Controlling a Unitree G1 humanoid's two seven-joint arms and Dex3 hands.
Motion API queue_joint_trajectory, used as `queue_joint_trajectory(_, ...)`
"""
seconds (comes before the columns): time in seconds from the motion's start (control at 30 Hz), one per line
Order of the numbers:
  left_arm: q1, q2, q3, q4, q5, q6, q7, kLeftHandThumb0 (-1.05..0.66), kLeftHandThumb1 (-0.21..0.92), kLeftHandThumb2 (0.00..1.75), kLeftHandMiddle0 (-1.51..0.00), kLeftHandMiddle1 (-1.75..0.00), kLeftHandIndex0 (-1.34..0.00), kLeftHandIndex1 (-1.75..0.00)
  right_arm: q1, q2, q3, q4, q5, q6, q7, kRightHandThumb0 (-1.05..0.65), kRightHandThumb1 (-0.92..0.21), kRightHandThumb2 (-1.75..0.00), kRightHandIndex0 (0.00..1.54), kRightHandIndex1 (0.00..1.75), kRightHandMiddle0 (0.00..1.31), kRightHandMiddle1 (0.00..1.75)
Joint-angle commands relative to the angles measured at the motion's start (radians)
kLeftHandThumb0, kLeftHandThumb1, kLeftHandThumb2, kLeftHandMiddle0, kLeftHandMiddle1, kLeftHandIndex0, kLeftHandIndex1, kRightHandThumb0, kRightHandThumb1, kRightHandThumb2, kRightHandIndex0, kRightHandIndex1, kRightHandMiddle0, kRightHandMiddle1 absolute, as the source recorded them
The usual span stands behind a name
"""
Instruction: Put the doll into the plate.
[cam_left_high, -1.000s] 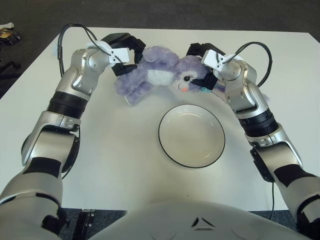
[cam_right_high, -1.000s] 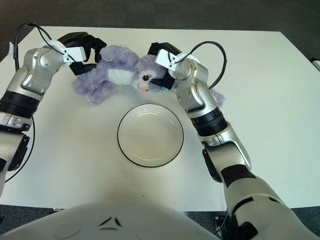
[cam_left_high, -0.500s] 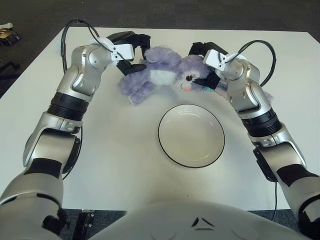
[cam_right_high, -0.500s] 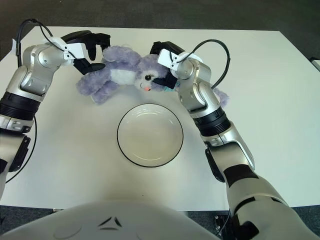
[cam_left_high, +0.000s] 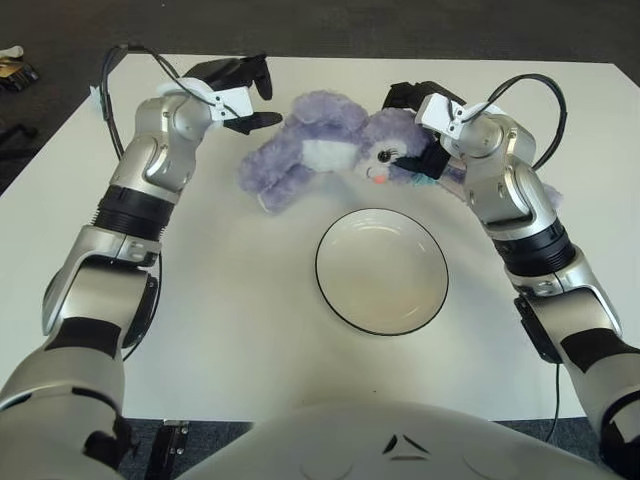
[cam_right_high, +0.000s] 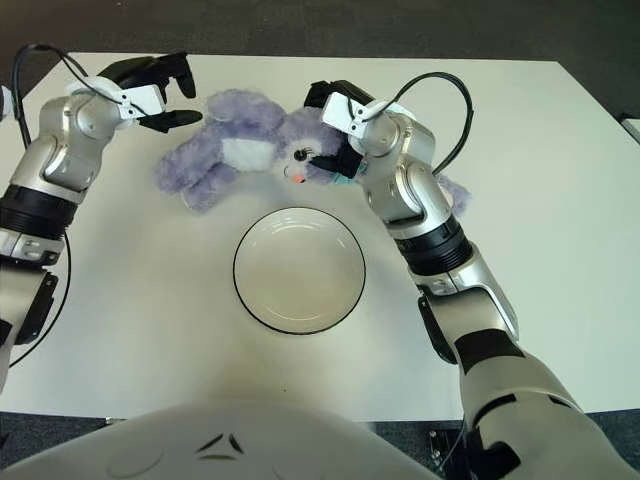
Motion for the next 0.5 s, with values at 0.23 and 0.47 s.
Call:
queue_joint_trajectory(0.23, 0.004, -0.016, 0.023, 0.082, 0.004, 0.008, 0.121, -0.36, 0.92, 0.52, -0.30, -1.40, -0.19, -1.75, 0.015, -0.059, -0.038, -0.127, 0.019, 0.060, 0.049, 0.00, 0.08, -1.75, 0.90, 1.69, 0.71, 1.75)
queue_joint_trajectory(0.47, -0.010, -0.029, 0.033, 0.197, -0.008, -0.041, 0.227, -0.36, 0.92, 0.52, -0.18, -1.32, -0.20, -1.75, 0.038, -0.083, -0.076, -0.187, 0.047, 0.093, 0.065, 0.00, 0.08, -1.75, 0.90, 1.70, 0.69, 1.75)
